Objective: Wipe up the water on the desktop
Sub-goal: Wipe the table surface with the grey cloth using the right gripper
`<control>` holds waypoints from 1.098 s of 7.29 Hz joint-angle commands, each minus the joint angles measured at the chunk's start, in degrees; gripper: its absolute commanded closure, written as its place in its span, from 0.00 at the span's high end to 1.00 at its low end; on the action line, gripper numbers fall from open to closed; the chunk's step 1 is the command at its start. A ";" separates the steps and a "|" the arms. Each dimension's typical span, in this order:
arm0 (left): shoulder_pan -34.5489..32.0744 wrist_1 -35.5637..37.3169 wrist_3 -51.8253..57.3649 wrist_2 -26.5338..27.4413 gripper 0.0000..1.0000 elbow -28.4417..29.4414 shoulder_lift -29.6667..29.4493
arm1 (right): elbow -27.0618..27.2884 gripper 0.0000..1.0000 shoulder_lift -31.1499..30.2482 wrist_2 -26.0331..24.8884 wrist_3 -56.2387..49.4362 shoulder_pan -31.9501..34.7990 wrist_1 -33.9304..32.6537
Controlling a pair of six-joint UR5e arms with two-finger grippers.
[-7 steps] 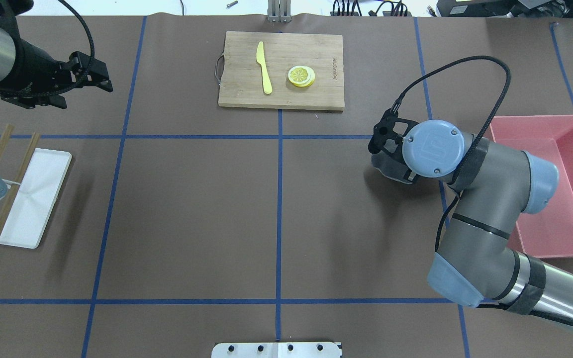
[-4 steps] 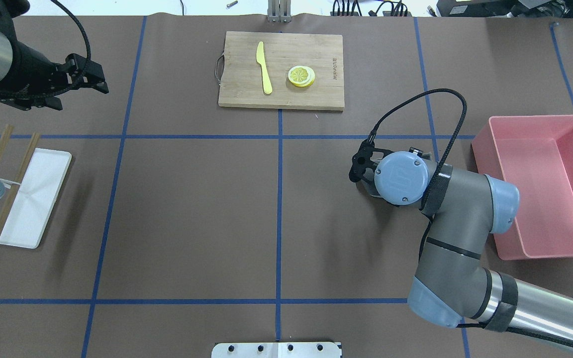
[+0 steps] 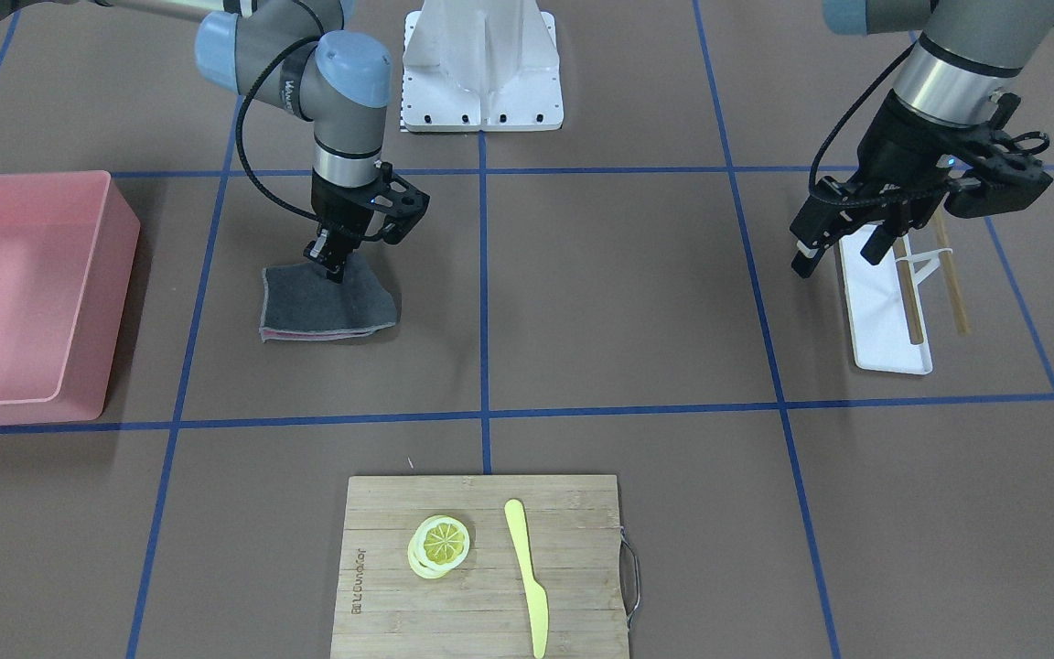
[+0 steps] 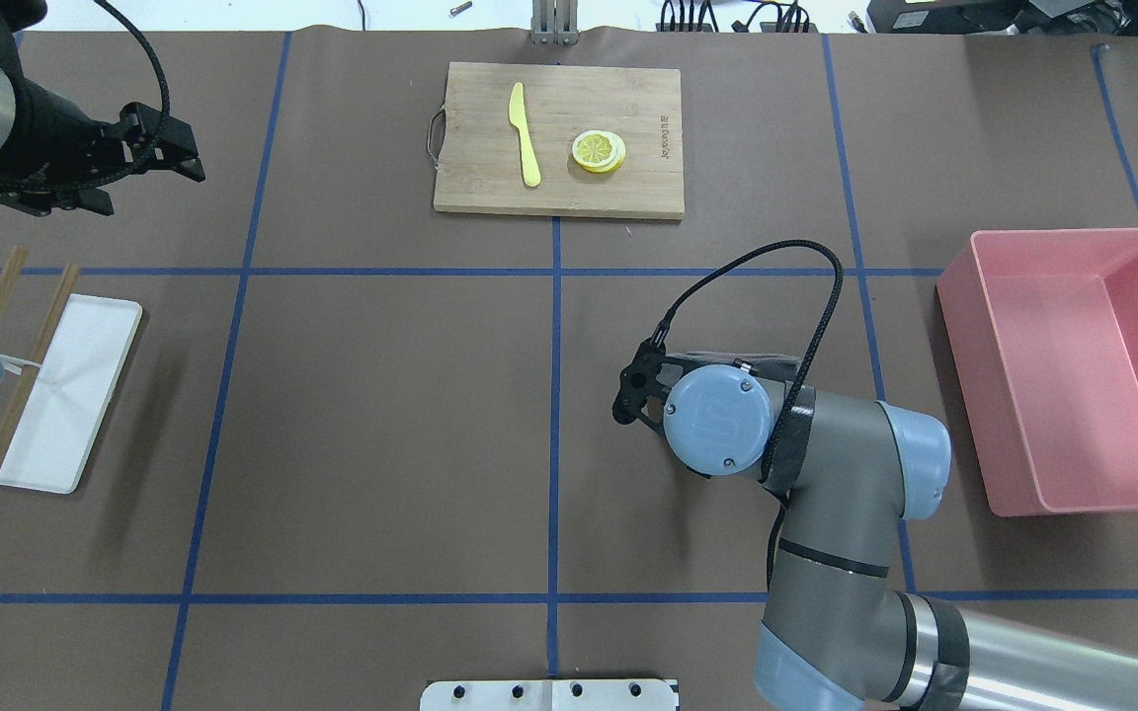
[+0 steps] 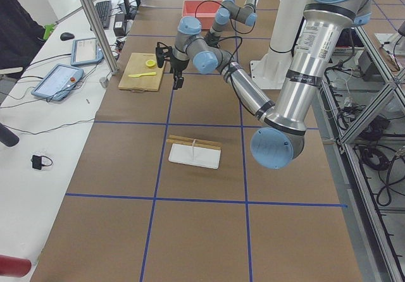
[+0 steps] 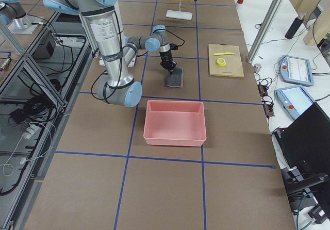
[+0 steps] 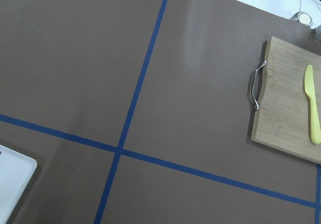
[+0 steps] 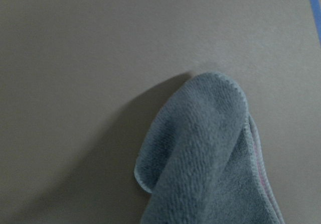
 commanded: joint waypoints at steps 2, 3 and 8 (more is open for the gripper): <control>-0.82 0.00 0.00 0.03 0.98 0.36 0.02 | 5.74 0.00 0.31 5.17 9.43 -4.26 0.54; -0.82 0.00 0.00 0.03 0.98 0.71 0.02 | 7.93 0.00 0.39 8.04 11.55 -4.62 0.63; -0.47 -0.09 -0.09 0.11 0.98 0.80 0.11 | 1.49 0.00 0.57 14.84 14.39 4.05 4.82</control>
